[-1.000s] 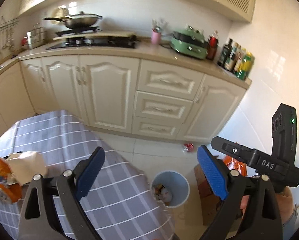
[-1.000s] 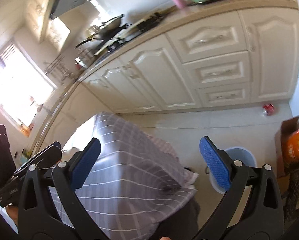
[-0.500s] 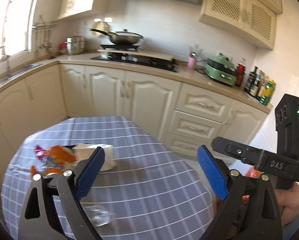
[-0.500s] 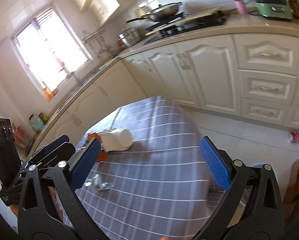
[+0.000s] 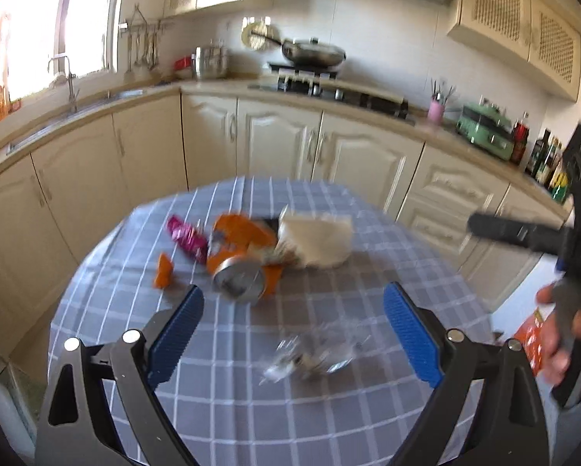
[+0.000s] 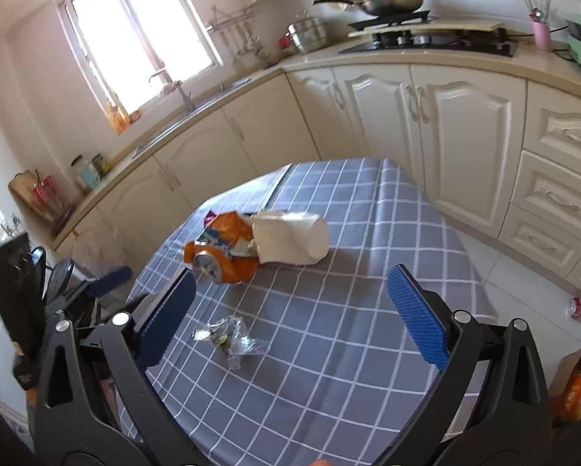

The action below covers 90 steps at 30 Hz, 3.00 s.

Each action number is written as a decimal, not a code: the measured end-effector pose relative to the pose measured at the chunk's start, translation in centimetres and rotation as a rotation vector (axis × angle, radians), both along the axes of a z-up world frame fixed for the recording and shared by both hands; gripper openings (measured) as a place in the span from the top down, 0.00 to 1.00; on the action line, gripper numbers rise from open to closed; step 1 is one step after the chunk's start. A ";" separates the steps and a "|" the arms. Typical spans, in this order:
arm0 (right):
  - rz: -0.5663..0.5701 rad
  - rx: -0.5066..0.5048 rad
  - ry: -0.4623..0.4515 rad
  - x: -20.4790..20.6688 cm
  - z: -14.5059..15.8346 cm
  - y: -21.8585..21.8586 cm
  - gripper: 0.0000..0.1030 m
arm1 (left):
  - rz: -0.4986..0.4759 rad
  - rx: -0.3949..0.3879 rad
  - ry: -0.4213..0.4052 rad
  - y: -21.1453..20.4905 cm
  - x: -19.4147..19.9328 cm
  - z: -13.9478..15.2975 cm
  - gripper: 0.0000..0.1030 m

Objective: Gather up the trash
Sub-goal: 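Grasp the clear snack wrapper with the left gripper while the right grasps the orange can, then carry the wrapper and orange can to the blue bin and open both grippers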

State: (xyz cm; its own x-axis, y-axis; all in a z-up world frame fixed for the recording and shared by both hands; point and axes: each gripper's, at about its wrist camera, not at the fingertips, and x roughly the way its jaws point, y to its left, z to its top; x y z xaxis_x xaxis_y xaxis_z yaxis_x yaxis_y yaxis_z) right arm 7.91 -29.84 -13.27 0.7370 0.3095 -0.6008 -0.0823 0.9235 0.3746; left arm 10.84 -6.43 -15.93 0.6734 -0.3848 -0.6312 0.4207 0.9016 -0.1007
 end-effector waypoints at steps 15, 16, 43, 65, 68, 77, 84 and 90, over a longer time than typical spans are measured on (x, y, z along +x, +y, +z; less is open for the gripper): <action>0.012 -0.008 0.096 2.0 -3.0 1.3 0.06 | -0.095 0.043 0.206 -2.6 3.6 -9.6 0.67; 0.015 -0.008 0.100 2.1 -3.2 1.5 0.06 | -0.089 0.049 0.206 -2.4 3.8 -9.7 0.75; 0.291 -0.263 0.095 11.6 -7.3 17.8 0.19 | 0.343 -0.059 0.139 14.0 2.6 -7.1 0.75; 0.482 -0.047 -0.042 5.3 -3.5 17.0 0.66 | 0.353 -0.064 0.103 13.7 1.1 -5.2 0.75; 0.492 -0.016 -0.085 4.3 -1.9 16.7 0.66 | 0.365 -0.069 0.076 13.8 0.6 -4.0 0.75; 0.381 0.006 -0.188 1.9 2.4 11.1 0.66 | 0.297 -0.101 -0.018 11.1 -0.1 1.2 0.75; 0.188 0.015 -0.208 -1.1 2.9 1.6 0.66 | 0.139 -0.106 -0.039 3.7 0.4 3.3 0.75; -0.022 0.007 -0.197 -5.5 2.1 -8.3 0.66 | -0.051 -0.101 -0.013 -6.2 0.7 3.5 0.75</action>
State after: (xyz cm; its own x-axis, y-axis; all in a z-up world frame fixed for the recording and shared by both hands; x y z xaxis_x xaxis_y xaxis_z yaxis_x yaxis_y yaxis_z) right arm 2.46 -38.10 -11.16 0.8469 0.2955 -0.4422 -0.1344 0.9234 0.3596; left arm 11.49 -12.59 -12.47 0.6595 -0.4797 -0.5787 0.4676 0.8646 -0.1838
